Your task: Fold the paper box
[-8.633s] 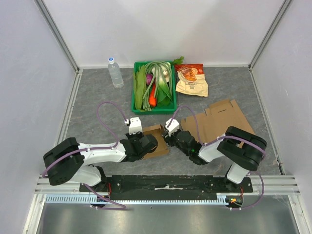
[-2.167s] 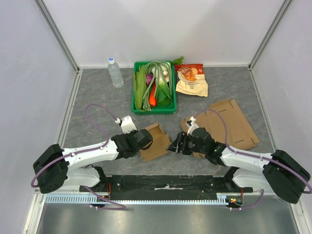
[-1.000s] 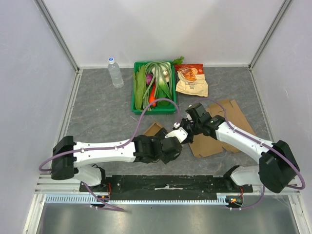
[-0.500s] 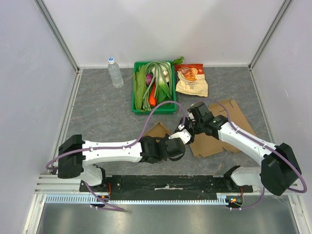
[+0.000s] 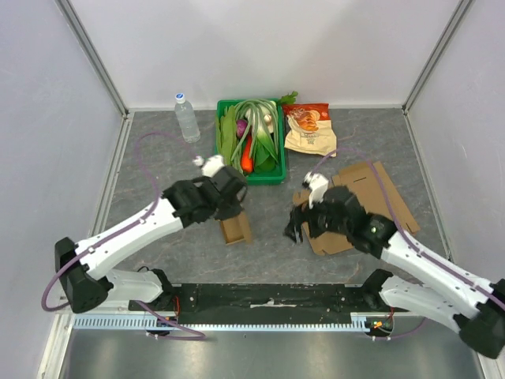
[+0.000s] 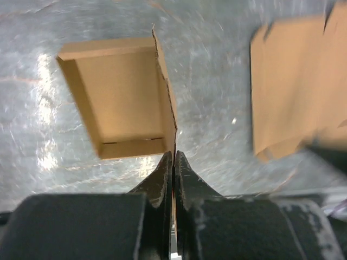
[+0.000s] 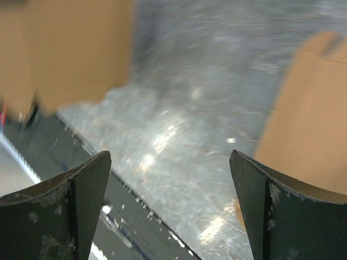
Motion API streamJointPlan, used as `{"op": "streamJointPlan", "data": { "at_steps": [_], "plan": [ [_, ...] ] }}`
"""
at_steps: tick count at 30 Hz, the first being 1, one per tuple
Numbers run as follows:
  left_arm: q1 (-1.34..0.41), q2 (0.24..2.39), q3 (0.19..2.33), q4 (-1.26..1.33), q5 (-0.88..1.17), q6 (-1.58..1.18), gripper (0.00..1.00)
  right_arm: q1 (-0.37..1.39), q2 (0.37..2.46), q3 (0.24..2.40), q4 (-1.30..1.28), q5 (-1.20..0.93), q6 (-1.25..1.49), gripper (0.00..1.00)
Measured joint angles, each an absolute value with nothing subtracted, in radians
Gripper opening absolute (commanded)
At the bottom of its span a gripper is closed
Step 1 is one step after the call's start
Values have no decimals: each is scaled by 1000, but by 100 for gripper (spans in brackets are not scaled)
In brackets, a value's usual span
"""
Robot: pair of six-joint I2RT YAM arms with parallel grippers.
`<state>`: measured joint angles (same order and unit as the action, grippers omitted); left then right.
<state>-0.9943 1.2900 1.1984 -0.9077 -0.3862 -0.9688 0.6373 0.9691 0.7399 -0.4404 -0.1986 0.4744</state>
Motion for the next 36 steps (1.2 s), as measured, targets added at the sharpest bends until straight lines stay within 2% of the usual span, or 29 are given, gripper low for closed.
{"op": "streamJointPlan", "data": {
  "at_steps": [4,8,12,13,15,19,22,25,26,27,28,30,31,32,36],
  "plan": [
    [-844,1219,1189,-987,-336,-1280,2,952,859,654,-370,-22,423,95],
    [-820,1234,1204,-1079,-310,-1488,2,1196,957,701,-309,182,362,90],
    [-810,1313,1274,-1171,-290,-1620,2,1287,1171,821,-276,327,315,79],
    [-810,1322,1280,-1182,-288,-1642,2,1291,1200,836,-268,351,313,73],
    [-809,1328,1282,-1209,-283,-1689,2,1294,1237,854,-254,394,313,69],
    [-808,1319,1276,-1248,-282,-1757,2,1293,1281,868,-213,447,314,42],
    [-808,1303,1262,-1264,-282,-1795,2,1294,1317,873,-181,473,320,40],
    [-806,1285,1251,-1269,-281,-1822,2,1295,1353,879,-157,480,320,26],
    [-806,1279,1247,-1270,-282,-1830,2,1295,1366,883,-150,481,321,18],
    [-806,1272,1242,-1268,-282,-1837,4,1296,1374,885,-142,485,316,0],
    [-804,1265,1235,-1264,-281,-1841,29,1296,1382,886,-132,488,315,0],
    [-803,1249,1217,-1244,-281,-1845,57,1297,1386,886,-123,490,304,0],
    [-802,1241,1208,-1239,-278,-1845,91,1295,1387,886,-120,492,302,0],
    [-803,1232,1198,-1238,-280,-1842,95,1288,1387,886,-118,492,300,0],
    [-804,1169,1148,-1196,-339,-1729,98,1211,1365,865,-109,397,288,0]
  ]
}}
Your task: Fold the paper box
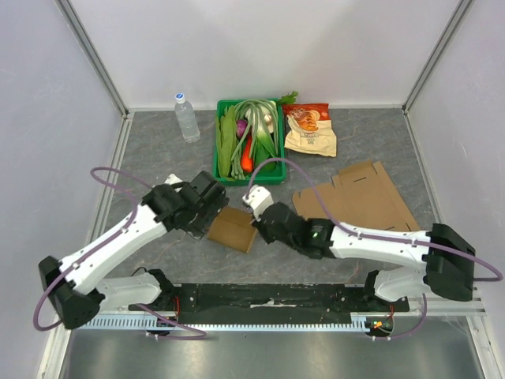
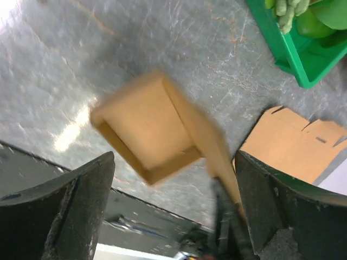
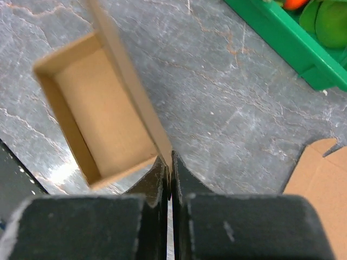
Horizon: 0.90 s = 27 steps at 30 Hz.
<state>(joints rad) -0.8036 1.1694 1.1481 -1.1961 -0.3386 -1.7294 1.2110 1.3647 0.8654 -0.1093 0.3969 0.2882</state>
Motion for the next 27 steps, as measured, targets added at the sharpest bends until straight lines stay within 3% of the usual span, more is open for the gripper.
{"op": "streamJointPlan", "data": {
  "at_steps": [3,6,10,17,18,19,27],
  "plan": [
    [-804,1021,1023,-1046,-393,-1483,96,1071,1306,824,-125,219,257,0],
    [-804,728,774,-788,-371,-1160,100,939,1260,801,-170,81,192,0],
    [-804,463,477,-485,-270,-891,99,886,1255,799,-204,-61,111,0],
    [-804,621,347,-235,-161,-657,95,782,1310,831,-269,-262,-17,0],
    [-803,654,358,-218,-154,-627,83,772,1310,831,-271,-280,-27,0],
    [-802,687,368,-200,-150,-599,77,767,1310,831,-274,-300,-36,0],
    [-743,778,396,-81,-109,-471,60,767,1311,831,-295,-375,-70,0]
  ]
}}
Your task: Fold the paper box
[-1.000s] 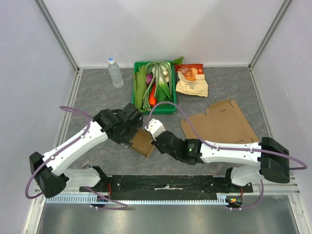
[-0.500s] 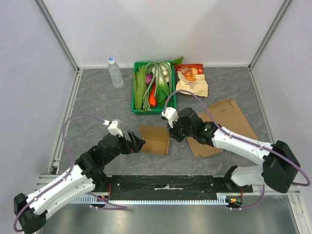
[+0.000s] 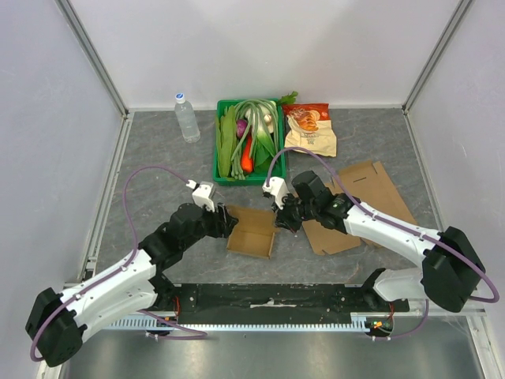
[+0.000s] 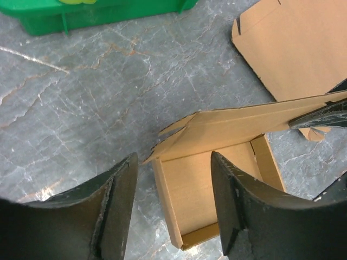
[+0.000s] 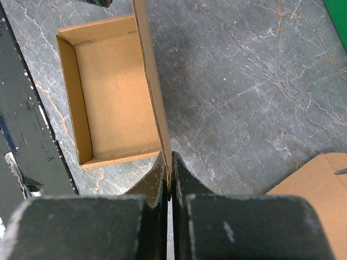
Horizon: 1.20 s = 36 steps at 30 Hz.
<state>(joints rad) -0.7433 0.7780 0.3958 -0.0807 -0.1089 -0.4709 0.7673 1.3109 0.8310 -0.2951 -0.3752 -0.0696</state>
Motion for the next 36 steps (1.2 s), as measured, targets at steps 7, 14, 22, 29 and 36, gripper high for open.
{"op": "streamJointPlan", "data": {
  "at_steps": [7,14,22,29,36],
  "plan": [
    [-725,765,346,31,-80,-376,53,767,1318,835,-309,-392,-82,0],
    [-721,736,326,62,-75,-334,38,767,1325,838,-316,-386,-90,0],
    [-719,796,326,77,-57,-319,25,767,1337,839,-316,-358,-92,0],
    [-720,810,326,94,-43,-311,2,769,1343,839,-278,-261,-24,0],
    [-766,859,334,191,-193,-348,2,891,1362,834,-156,162,279,0]
  ]
}}
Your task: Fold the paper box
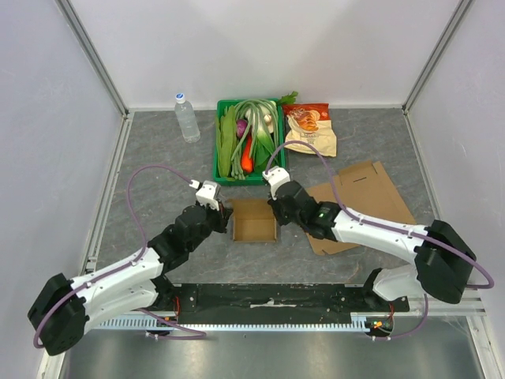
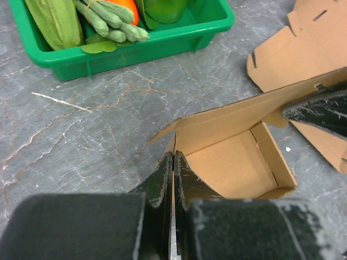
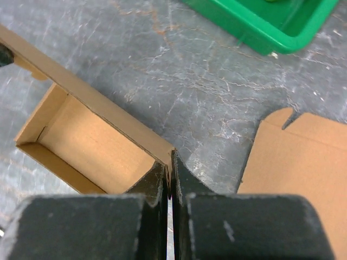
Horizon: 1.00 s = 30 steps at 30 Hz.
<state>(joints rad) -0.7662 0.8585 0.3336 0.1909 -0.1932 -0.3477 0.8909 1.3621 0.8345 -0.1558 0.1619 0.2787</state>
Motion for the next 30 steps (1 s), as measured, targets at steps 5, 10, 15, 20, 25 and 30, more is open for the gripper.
{"op": "streamJointPlan", "data": {
  "at_steps": [5,10,15,20,25,30],
  "plan": [
    [-913,948,351,214,-468,-379,2,995,1439,862,-154,471,475,0],
    [-979,1061,428,212,-660,-498,2,1021,1475,873,-144,644,673,0],
    [-1001,1145,469,239,-772,-587,2,1071,1497,867,-112,788,746,0],
    [-1030,1220,472,267,-820,-637,2,1087,1517,784,18,859,737,0],
    [-1045,1245,459,317,-862,-691,2,1092,1525,714,187,899,683,0],
    [-1088,1304,450,356,-933,-753,2,1105,1542,633,348,934,635,0]
  ]
}}
